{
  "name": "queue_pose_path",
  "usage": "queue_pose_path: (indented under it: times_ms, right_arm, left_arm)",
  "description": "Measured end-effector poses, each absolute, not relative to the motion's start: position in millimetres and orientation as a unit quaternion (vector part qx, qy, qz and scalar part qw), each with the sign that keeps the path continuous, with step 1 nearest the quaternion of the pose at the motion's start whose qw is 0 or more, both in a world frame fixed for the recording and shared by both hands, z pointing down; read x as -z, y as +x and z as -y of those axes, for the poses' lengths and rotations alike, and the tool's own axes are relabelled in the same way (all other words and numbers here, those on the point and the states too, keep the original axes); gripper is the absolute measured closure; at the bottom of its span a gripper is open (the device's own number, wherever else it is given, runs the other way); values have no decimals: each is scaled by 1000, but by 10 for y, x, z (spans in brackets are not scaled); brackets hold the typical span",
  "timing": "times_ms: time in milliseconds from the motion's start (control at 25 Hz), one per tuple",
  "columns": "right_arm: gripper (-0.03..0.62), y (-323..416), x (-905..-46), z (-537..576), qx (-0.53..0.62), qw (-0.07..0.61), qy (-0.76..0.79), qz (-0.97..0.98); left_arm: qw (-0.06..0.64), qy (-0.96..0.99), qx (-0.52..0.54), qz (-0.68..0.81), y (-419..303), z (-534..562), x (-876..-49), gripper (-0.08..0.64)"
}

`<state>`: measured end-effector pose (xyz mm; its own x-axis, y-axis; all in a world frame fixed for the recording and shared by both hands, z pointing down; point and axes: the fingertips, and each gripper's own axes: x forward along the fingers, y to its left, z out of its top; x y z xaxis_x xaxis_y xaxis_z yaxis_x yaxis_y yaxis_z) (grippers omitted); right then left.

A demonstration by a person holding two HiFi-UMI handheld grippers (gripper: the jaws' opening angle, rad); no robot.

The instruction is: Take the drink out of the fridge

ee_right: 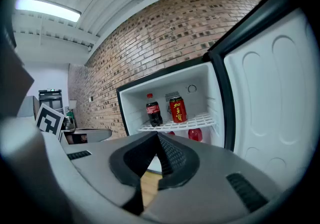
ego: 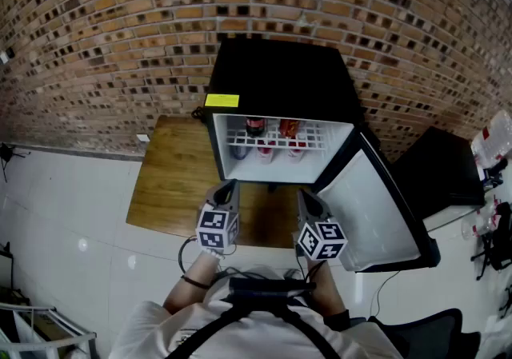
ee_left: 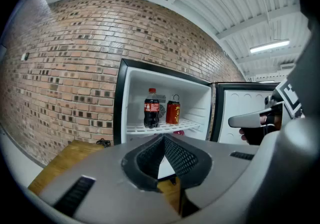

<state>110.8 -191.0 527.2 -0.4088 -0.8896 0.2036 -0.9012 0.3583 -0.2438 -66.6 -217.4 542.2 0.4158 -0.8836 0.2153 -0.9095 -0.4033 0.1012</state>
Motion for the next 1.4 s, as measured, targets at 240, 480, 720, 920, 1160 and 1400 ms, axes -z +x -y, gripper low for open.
queue_pose_path:
  times_ms: [240,480,720,920,1160,1400]
  right_arm:
    - [575,1103,-5275,1926,-159,19,543,824]
    - [575,1115,-5237,1976,-156,17,543,825]
    - [575,1183,-5187,2025,-153,13,548,822]
    - [575,1276,-5176,2048,-154,8,557,816]
    - [575,1383,-5198,2037,-157,6,567,809]
    - [577,1499,-5206,2025,-160,0,578,800]
  left_arm:
    - [100,836,-67,535,-643,2243,-5404,558]
    - [79,841,-89,528,-511,2519,-5325,558]
    - [72,844,-88,525,-349,2976,-5095,434]
    - [91,840,-80,528,-198,3454,-4931,238]
    - [98,814,-97,565,-109,3995,-4910,132]
    - [110,798,-111,582,-108,4295,-4987,135]
